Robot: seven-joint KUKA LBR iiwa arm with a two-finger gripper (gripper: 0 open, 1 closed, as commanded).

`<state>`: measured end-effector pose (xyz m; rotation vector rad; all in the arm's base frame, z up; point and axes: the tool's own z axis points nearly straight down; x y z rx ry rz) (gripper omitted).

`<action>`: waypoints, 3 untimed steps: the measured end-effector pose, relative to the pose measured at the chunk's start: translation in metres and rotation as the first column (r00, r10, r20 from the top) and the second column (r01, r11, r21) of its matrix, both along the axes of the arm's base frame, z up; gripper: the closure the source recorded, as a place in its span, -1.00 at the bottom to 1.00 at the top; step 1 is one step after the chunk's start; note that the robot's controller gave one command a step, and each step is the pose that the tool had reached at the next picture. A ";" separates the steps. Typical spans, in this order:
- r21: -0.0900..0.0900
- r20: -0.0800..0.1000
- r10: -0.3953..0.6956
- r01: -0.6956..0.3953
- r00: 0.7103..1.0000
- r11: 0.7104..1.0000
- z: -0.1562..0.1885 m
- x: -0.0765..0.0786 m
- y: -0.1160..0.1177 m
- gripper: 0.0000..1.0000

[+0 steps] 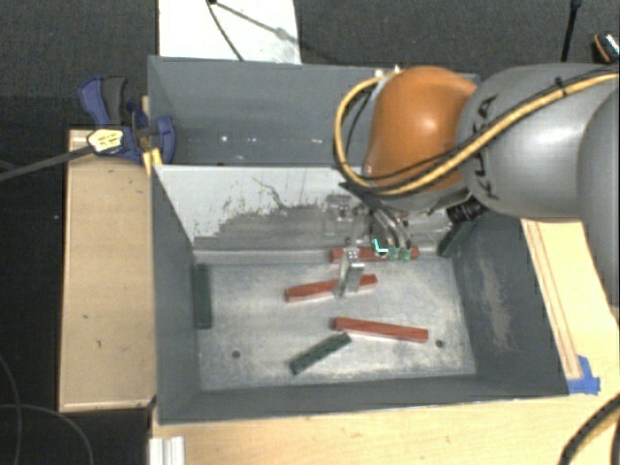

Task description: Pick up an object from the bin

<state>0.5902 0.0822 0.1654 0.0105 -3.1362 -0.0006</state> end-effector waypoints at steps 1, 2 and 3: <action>0.002 0.008 -0.023 0.023 1.000 1.000 -0.096 -0.010 -0.029 -1.00; 0.002 0.013 0.040 -0.040 0.999 0.999 -0.063 -0.003 -0.001 -1.00; 0.000 0.004 0.001 -0.001 1.000 1.000 -0.065 -0.007 -0.006 -1.00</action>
Offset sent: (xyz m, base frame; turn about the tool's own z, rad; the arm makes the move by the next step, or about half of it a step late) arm -0.0105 -0.0292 -0.0954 0.0194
